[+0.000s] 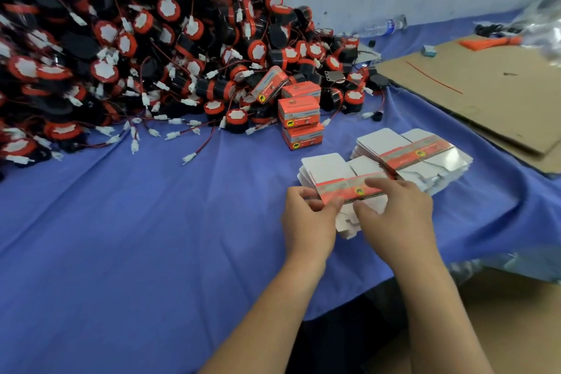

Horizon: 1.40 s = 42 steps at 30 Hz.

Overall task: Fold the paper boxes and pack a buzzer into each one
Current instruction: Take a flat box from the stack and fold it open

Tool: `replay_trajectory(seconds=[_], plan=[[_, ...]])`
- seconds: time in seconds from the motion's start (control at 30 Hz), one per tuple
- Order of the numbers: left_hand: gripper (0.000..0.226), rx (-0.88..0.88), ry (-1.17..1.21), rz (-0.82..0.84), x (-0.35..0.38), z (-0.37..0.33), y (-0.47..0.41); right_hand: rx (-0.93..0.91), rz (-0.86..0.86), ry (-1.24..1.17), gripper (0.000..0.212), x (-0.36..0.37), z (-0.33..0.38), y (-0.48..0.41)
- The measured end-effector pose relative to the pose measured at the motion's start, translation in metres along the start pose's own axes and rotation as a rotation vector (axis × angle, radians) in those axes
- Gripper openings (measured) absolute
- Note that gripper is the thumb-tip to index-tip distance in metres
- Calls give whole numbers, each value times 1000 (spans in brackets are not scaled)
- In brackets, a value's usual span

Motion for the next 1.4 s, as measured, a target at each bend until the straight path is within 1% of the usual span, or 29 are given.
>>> replay_trajectory(seconds=[0.13, 0.23, 0.3, 0.43, 0.5, 0.57, 0.7, 0.8, 0.87, 1.0, 1.1, 1.2, 1.3, 1.4], plan=[[28, -1, 155, -30, -10, -4, 2, 26, 50, 67, 68, -9, -3, 6], [23, -11, 311, 12, -16, -14, 6, -18, 92, 79, 84, -14, -1, 10], [17, 22, 350, 41, -23, -20, 9, -47, 108, 78, 94, -18, 2, 12], [20, 91, 391, 49, -44, -28, 12, -162, 151, 2, 103, -22, 11, 17], [22, 138, 392, 23, -58, -30, 16, -236, 189, -72, 108, -19, 17, 21], [23, 207, 350, -23, -73, -29, 22, -310, 230, -91, 110, -11, 23, 26], [24, 360, 220, -161, -121, -32, 33, -435, 237, -106, 106, 9, 47, 45], [31, 425, 93, -229, -166, -33, 42, -495, 321, -175, 104, 26, 71, 66], [34, 437, 14, -269, -194, -32, 49, -519, 390, -211, 102, 37, 85, 81], [30, 409, -87, -331, -246, -28, 63, -527, 480, -265, 94, 60, 110, 112], [35, 360, -100, -342, -277, -25, 74, -529, 532, -325, 92, 72, 128, 130], [40, 340, -60, -361, -298, -24, 84, -519, 618, -358, 90, 81, 141, 145], [36, 334, -22, -384, -311, -24, 92, -484, 692, -448, 82, 90, 148, 157], [31, 336, 18, -402, -317, -23, 97, -494, 641, -471, 75, 97, 154, 169]])
Point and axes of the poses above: each hand's wrist, its own y-axis away from the middle knuckle, its own x-axis out of the palm, z = x × y, the point moved 1 cm from there along -y, towards the middle knuckle, and after that the axes turned 9 degrees about x, right-handed, at the moved point
